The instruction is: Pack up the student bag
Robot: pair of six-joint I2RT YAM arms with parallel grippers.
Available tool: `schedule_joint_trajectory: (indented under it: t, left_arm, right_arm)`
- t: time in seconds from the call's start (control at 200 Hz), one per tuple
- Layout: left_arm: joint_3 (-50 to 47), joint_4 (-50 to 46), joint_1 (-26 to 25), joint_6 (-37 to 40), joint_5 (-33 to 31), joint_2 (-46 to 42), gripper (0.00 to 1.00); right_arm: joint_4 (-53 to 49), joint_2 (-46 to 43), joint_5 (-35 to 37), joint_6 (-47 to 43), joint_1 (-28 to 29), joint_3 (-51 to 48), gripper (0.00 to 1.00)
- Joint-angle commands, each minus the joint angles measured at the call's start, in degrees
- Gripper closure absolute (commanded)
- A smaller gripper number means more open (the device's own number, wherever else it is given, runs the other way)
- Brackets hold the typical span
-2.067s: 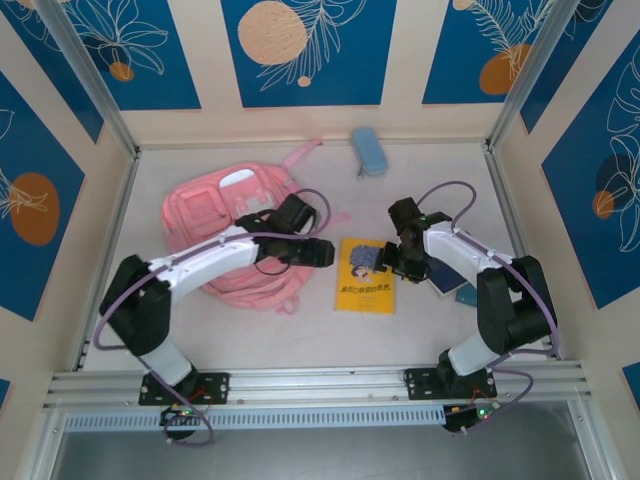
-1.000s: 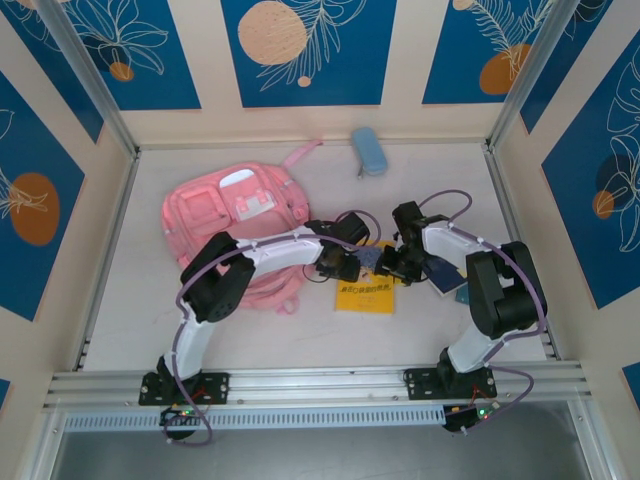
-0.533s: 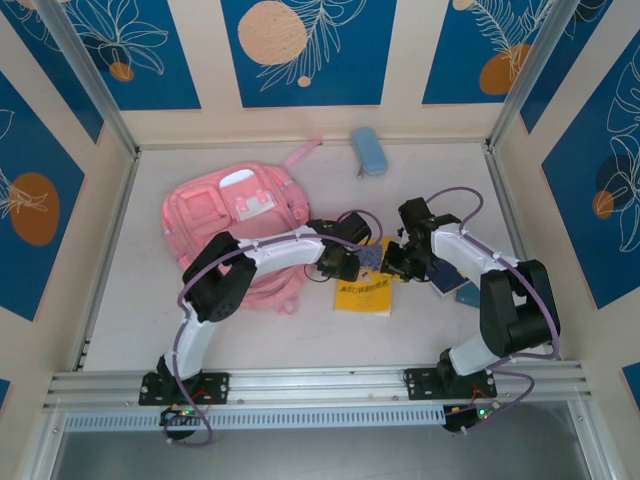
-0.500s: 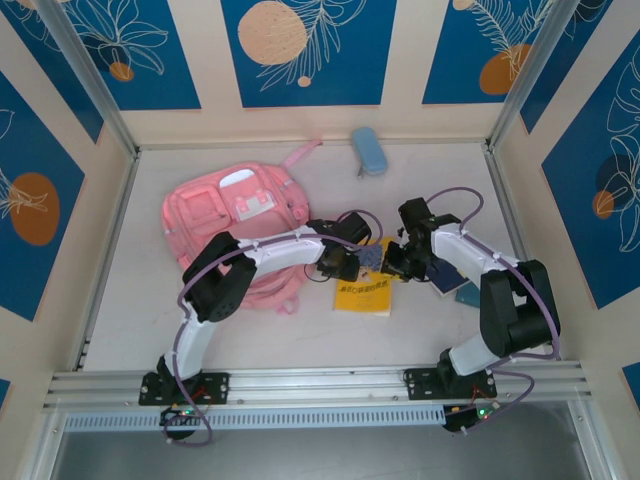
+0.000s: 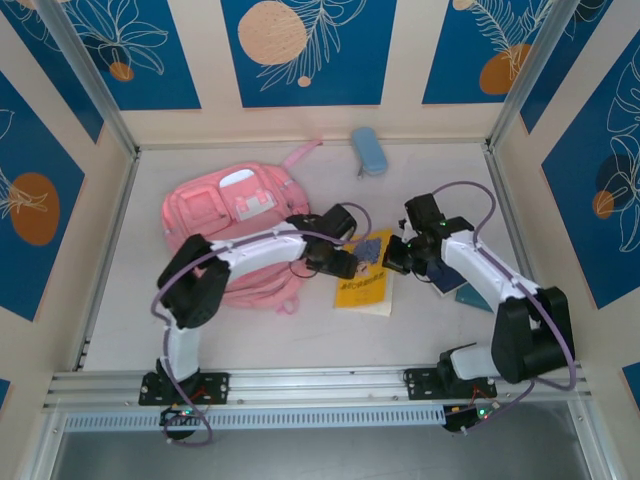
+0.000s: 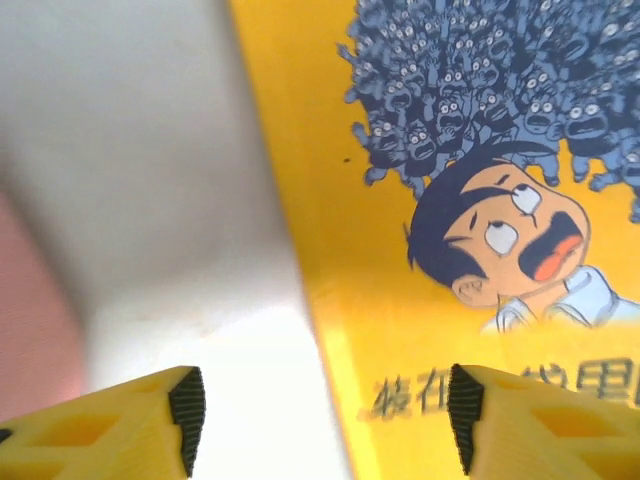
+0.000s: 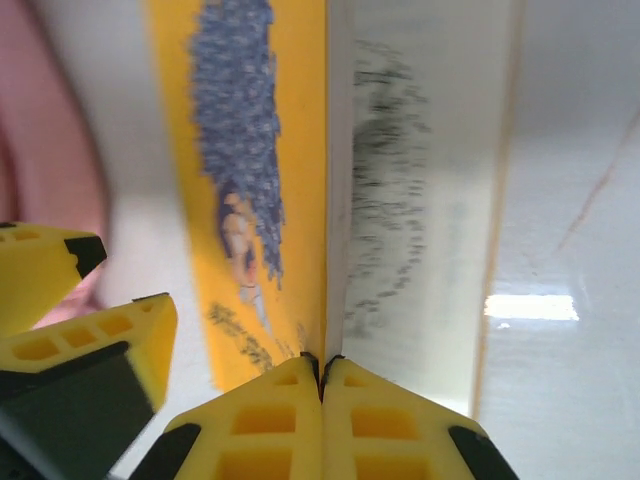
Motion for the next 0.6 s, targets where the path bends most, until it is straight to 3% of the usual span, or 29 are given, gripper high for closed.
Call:
schedule_joint_trajectory:
  t: [0.0,0.07,0.15,0.365,0.595]
  left_arm:
    - [-3.6,3.8,4.4,-0.6,6.7,-9.3,0.21]
    - [-7.3,7.1,6.9,-1.3,10.7,-13.8,0.07]
    - [-12.6,12.7,9.9,-1.7,16.3,-19.2,0.00]
    - [-23.0,23.3,17.2,-10.0,25.6,-29.3,0.00]
    - [-29.4,38.8,20.7,-23.4,36.8,-30.1,0.00]
  right_arm:
    - [3.2,-5.0,-7.0,-2.1,-0.8,0.5,1.00]
    - [4.4,-7.0,-11.2,-2.6,-1.1,1.2,1.00]
    - [5.9,-8.8,-16.0,-2.6,-1.3,2.6,1.00]
    - [13.5,-10.8,-27.8,1.4,-1.0,5.7,1.00]
    - [23.5,-8.9,-36.4,7.1,0.3,8.1,1.00]
